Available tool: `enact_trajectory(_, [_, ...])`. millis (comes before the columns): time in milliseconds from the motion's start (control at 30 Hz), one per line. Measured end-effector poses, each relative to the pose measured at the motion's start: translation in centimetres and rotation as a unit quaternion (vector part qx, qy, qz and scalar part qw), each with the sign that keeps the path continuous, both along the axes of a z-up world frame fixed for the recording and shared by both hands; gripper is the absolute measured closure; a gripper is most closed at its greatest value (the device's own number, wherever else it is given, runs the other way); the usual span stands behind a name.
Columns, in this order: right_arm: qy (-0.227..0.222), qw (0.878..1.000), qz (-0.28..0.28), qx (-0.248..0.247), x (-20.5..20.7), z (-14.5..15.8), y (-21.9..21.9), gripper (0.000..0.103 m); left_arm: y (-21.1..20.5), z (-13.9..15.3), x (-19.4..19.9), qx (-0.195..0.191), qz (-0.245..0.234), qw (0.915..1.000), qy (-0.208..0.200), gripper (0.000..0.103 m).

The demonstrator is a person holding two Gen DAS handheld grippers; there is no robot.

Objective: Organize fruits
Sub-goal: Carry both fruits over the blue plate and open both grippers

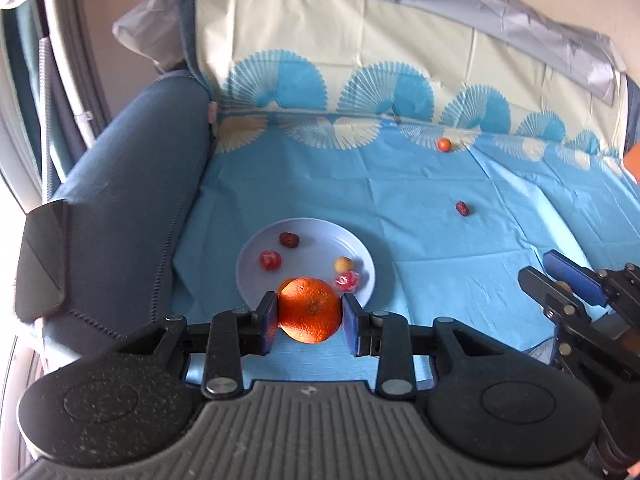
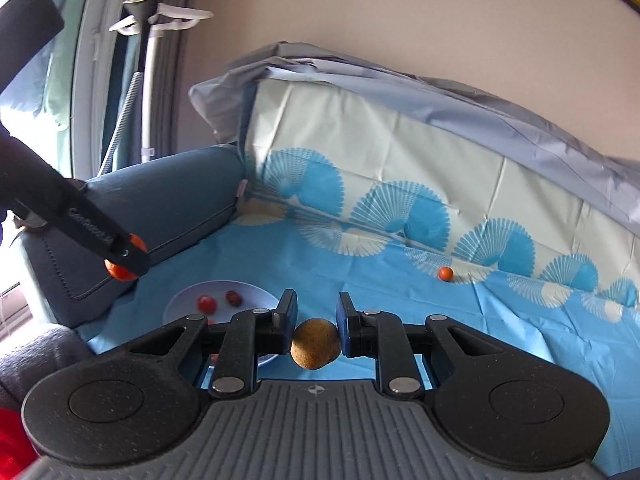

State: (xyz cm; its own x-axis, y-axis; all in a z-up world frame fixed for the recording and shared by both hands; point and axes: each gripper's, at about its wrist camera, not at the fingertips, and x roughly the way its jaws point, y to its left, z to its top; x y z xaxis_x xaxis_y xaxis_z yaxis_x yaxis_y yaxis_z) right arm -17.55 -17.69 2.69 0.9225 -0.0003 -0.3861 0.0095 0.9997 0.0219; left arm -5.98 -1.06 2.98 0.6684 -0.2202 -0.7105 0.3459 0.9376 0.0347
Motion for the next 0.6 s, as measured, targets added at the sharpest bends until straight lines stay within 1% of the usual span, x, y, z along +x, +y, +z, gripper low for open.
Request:
enact_trajectory(67, [-0.008,1.000,0.003,-0.010,-0.7,0.7,1.0,0.081,0.9,0.2,-0.5,-0.008,0.004,0.9999,-0.005,0.066])
enact_trajectory(133, [-0.008,1.000,0.012,-0.018,-1.1,1.2,1.8,0.081,1.8,0.5,-1.1,-0.019,0.011,0.9997,-0.013,0.066])
enact_trajectory(267, [-0.009,0.999,0.027,-0.029,-1.8,1.6,3.2,0.081,3.5,0.8,-2.4,-0.030,0.032,0.9986,-0.028,0.066])
enact_trajectory(467, [-0.006,0.998,0.045,-0.036,-2.5,1.8,4.6,0.081,5.1,0.9,-3.2,-0.040,0.050,0.9974,-0.032,0.066])
enact_trajectory(600, [-0.001,0.998,0.048,-0.038,-2.6,1.6,5.1,0.081,5.4,0.9,-3.2,-0.042,0.052,0.9973,-0.032,0.066])
